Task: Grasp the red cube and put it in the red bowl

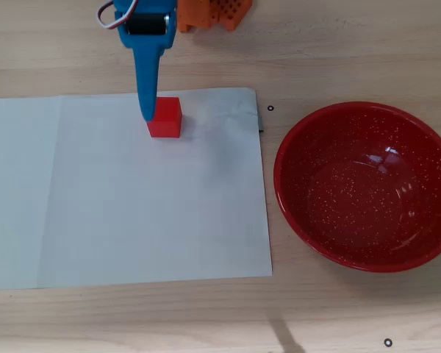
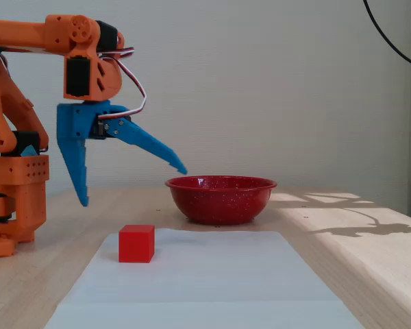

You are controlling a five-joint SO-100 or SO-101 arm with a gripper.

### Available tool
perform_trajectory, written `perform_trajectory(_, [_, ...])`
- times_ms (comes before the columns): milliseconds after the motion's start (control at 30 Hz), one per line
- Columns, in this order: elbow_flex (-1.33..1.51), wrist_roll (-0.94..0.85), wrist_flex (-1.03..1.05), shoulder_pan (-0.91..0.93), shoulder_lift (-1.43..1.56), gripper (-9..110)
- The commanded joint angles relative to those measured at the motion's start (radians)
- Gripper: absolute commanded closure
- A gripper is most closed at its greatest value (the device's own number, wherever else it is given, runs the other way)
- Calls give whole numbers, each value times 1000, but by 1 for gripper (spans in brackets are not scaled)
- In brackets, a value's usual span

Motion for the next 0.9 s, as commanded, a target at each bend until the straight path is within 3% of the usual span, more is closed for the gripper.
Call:
perform_trajectory(0, [-44,29,-34,-23,12,31])
perform_trajectory(867, [37,11,-313,26,-242,31])
